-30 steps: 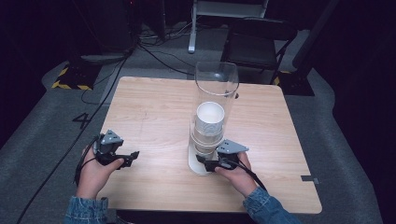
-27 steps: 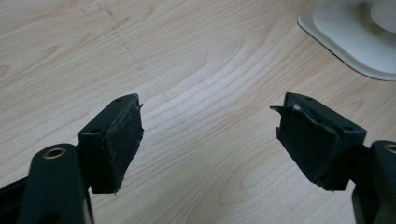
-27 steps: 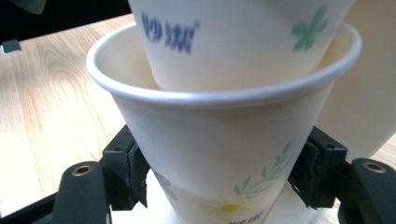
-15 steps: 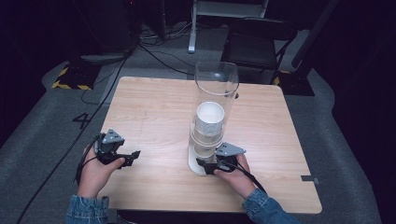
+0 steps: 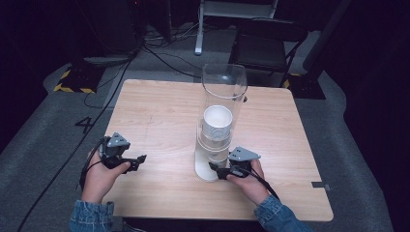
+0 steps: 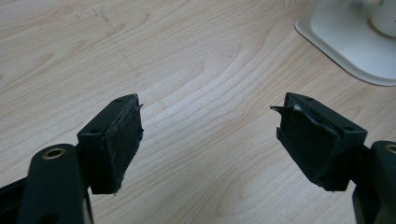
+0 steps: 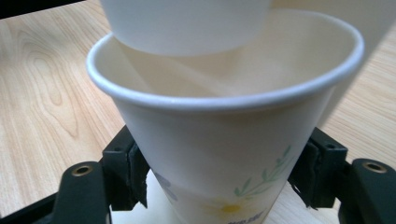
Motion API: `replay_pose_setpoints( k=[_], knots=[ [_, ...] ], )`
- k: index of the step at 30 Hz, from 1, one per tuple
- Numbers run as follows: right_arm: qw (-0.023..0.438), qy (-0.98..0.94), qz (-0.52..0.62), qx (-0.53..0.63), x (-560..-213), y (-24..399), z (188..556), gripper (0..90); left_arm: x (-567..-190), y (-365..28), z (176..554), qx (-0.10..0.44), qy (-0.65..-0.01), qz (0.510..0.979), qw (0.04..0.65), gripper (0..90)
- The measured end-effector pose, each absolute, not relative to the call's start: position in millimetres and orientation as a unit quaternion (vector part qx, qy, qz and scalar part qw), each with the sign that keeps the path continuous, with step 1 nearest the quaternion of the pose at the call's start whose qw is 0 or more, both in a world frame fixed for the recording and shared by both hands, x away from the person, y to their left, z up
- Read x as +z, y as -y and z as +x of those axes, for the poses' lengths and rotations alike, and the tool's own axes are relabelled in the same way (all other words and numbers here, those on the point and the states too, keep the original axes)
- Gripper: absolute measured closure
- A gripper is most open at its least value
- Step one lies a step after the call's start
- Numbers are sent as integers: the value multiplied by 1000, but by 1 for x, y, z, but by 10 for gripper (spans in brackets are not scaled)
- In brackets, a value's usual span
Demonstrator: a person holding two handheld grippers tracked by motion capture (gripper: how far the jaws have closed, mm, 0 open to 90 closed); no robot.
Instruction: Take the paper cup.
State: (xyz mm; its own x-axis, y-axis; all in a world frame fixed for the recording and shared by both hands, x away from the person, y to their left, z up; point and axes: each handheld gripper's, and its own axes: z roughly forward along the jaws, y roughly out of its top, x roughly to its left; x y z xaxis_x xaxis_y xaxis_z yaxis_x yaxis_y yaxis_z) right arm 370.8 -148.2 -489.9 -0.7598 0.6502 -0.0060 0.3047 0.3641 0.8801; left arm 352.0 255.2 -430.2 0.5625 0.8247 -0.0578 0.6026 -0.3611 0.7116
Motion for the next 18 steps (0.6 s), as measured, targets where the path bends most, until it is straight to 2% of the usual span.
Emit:
replay_pose_setpoints(
  k=[18],
  knots=[
    [204, -798, 322, 466, -485, 183, 368, 312, -430, -245, 366, 149, -434, 815, 354, 217]
  ],
)
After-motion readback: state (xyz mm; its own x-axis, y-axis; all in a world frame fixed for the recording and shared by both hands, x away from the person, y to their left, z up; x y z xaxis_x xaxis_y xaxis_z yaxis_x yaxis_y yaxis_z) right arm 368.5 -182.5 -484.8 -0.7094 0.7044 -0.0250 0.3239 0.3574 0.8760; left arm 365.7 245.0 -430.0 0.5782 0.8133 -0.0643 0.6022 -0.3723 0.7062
